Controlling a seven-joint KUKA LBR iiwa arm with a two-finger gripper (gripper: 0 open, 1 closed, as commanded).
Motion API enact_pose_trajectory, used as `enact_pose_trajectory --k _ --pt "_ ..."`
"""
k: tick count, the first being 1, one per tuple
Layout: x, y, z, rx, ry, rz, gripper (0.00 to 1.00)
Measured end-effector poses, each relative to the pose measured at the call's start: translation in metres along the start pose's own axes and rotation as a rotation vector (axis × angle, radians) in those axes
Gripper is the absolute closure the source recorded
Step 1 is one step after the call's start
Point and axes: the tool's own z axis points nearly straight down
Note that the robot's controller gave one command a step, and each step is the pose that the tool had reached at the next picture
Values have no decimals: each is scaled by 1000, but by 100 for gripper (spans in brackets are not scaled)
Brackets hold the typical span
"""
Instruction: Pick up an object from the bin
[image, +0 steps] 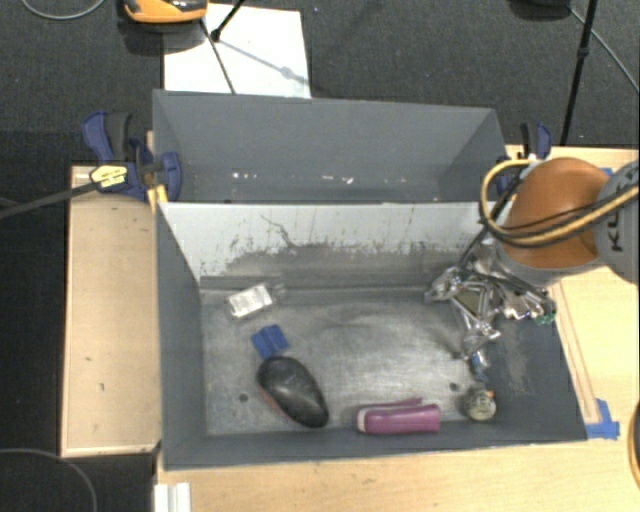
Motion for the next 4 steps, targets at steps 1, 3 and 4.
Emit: enact_pose_trajectory --k 1,3,4 --pt "11 30 -140 12 5 -163 0" --pt "0 -5 -13 -17 -7 -847 0" --pt "5 -15 -13 -5 8 -841 100"
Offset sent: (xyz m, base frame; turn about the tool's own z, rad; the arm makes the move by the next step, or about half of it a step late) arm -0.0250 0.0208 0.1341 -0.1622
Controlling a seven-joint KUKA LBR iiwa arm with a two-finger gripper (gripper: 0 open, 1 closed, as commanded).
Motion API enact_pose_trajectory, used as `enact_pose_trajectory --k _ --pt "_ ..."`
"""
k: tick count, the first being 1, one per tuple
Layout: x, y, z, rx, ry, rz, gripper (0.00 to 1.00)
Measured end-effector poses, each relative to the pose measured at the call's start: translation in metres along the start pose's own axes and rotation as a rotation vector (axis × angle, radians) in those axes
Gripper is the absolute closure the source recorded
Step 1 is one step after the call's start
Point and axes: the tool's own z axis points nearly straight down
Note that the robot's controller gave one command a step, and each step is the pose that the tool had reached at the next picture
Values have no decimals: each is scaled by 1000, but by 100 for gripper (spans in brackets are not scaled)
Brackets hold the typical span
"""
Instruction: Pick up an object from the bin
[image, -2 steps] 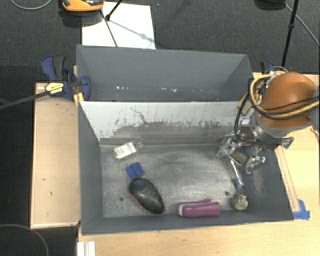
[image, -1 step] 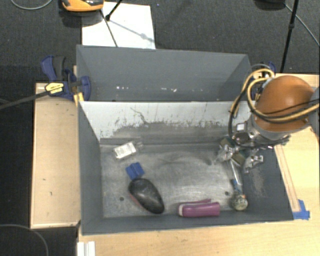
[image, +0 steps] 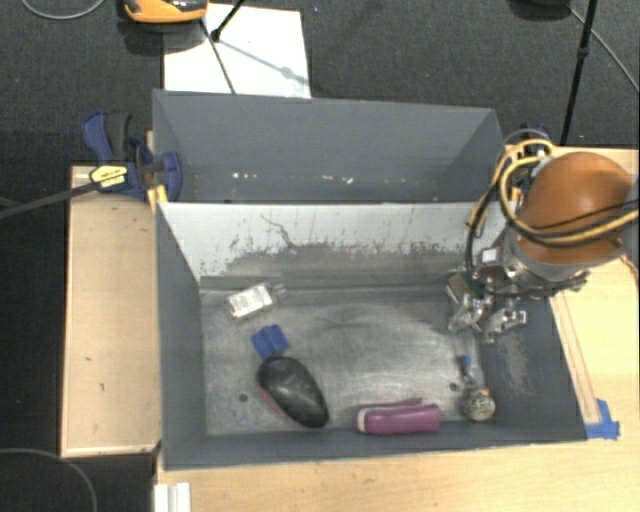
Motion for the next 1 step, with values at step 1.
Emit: enact_pose_trajectory --k 1 --pt "-18 22 -51 7 7 -107 100"
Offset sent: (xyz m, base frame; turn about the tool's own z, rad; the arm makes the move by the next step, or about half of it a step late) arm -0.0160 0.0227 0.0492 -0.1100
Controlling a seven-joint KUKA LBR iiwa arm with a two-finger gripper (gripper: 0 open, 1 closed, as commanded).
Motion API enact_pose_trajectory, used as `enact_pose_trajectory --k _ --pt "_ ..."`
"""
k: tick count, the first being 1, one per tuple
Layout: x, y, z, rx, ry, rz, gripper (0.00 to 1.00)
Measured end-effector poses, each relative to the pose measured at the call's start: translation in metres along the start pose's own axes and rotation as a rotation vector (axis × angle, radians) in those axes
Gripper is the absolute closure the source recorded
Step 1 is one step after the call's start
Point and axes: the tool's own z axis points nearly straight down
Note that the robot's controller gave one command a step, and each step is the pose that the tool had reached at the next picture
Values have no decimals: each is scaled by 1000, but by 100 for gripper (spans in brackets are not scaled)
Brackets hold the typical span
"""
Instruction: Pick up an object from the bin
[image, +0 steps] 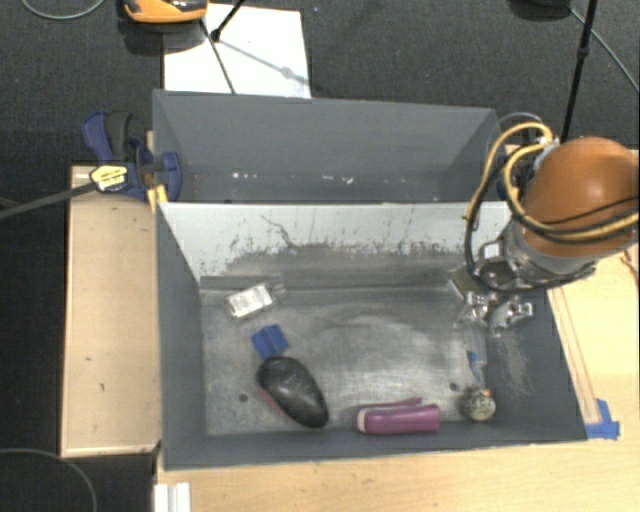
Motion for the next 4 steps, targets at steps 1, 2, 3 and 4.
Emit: enact_pose_trajectory --k 1,2,3,4 --pt "6 42 -62 -1 2 -1 100" --pt "37 41 -41 -9 3 -113 100" --pt "-5 103 -8 -8 -1 -142 100" --pt "-3 97 -139 4 2 -164 100"
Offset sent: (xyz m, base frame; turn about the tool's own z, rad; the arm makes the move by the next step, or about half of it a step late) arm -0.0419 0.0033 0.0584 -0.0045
